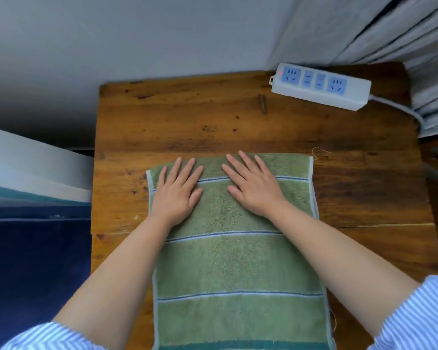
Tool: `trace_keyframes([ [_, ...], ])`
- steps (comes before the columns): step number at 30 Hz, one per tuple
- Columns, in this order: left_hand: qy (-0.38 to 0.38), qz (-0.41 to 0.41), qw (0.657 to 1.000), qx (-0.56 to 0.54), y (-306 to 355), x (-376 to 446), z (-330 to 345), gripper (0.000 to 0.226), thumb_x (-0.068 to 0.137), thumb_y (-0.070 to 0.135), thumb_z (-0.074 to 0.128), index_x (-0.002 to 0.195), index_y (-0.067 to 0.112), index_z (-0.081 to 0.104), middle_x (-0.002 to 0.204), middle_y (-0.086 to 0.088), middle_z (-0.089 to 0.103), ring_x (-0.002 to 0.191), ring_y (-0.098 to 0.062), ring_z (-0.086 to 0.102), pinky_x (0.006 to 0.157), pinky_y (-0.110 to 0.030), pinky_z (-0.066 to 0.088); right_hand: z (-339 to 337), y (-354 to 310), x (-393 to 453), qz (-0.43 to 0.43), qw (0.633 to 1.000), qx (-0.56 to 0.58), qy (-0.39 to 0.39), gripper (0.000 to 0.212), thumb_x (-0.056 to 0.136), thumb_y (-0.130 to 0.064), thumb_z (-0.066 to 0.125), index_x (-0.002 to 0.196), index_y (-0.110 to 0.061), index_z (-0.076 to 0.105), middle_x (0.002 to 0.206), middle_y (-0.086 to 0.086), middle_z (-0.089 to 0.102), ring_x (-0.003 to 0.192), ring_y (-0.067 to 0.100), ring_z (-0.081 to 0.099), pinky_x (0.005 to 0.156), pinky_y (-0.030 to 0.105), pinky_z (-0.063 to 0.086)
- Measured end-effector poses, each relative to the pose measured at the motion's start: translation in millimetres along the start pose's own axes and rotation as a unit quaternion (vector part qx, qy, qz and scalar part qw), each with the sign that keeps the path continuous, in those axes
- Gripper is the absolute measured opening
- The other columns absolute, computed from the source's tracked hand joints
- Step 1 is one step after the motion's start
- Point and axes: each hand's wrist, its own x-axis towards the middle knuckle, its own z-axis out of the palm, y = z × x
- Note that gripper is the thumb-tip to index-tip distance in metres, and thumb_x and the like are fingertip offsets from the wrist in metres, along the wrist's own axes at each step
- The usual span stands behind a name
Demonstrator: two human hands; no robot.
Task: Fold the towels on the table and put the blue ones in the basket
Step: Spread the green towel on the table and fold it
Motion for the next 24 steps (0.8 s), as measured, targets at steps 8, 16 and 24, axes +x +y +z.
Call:
trace_keyframes([
  [8, -0.026, -0.079, 0.996, -0.014, -54.5, -2.4, -6.2, 0.067, 0.086, 0.055, 0.014, 0.146, 0.026, 0.009, 0.157, -0.002, 0.003, 0.145, -0.023, -0.005, 0.115, -0.045, -0.002, -15.6, 85.6, -37.8, 0.121, 0.993, -0.014, -0.013, 0.065, 0.089, -0.054, 0.008, 0.146, -0.025, 0.0, 0.156, -0.004, -0.005, 0.143, 0.018, -0.011, 0.109, 0.033, -0.018],
  [16, 0.03, -0.082, 0.996, -0.024, -34.4, 8.5, -34.7, 0.051, 0.088, 0.015, 0.047, 0.139, 0.015, 0.039, 0.144, -0.013, 0.037, 0.132, -0.03, 0.032, 0.109, -0.043, 0.023, -53.9, 86.5, -35.4, 0.118, 0.993, 0.02, -0.004, 0.065, 0.087, -0.023, 0.05, 0.144, -0.01, 0.02, 0.147, 0.01, 0.031, 0.137, 0.024, 0.022, 0.113, 0.047, 0.01],
  [24, 0.037, -0.08, 0.993, 0.084, -14.8, -7.3, -59.5, 0.03, 0.086, 0.001, 0.046, 0.112, 0.009, 0.059, 0.108, -0.011, 0.056, 0.105, -0.028, 0.045, 0.096, -0.037, 0.033, -85.5, 67.9, -33.8, 0.104, 0.992, -0.021, -0.07, 0.031, 0.084, -0.008, 0.051, 0.114, -0.011, 0.059, 0.104, 0.007, 0.052, 0.109, 0.027, 0.047, 0.093, 0.038, 0.033],
])
